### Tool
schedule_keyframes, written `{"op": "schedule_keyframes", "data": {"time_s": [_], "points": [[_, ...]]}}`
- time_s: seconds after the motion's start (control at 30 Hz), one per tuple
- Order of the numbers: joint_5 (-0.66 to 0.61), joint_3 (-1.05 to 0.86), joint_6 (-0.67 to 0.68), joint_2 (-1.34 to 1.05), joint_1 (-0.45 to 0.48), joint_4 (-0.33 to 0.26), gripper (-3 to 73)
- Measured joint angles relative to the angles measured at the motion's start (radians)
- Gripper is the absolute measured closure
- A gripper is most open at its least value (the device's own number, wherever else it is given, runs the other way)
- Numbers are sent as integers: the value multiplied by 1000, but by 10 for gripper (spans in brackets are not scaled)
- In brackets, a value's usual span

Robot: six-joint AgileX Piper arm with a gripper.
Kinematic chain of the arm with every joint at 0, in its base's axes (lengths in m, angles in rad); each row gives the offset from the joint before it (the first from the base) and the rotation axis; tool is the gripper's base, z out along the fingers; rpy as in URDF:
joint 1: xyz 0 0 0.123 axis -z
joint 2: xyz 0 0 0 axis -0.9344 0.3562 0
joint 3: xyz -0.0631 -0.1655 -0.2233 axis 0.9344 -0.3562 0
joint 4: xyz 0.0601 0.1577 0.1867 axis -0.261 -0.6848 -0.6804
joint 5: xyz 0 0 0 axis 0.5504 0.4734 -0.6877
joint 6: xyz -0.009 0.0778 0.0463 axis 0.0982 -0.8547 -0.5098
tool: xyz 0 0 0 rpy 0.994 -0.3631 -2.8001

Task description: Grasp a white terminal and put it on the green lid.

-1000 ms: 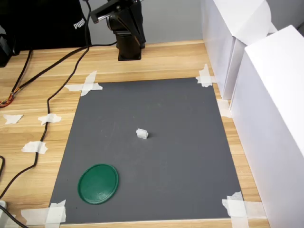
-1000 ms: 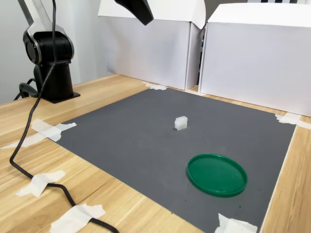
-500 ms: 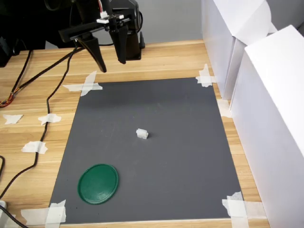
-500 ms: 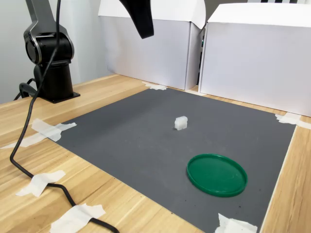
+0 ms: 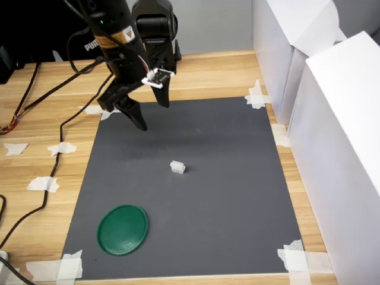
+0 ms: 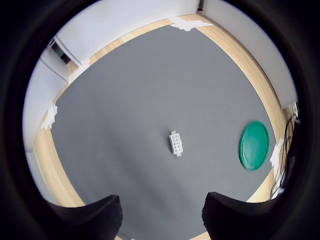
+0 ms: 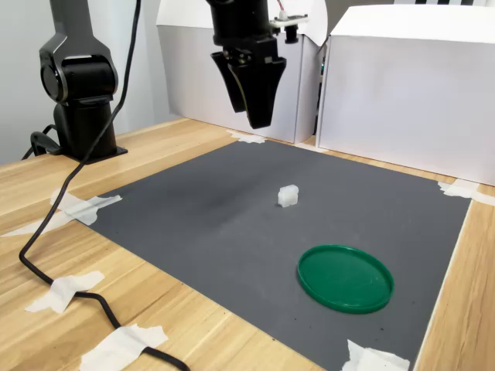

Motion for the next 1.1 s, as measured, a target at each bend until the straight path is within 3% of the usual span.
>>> {"op": "schedule_keyframes", "data": {"time_s": [0.43, 0.7, 1.1], "points": [[143, 1, -35, 139, -136, 97, 36], [196, 7, -62, 204, -145, 160, 42], [225, 8, -63, 277, -145, 153, 45]]}}
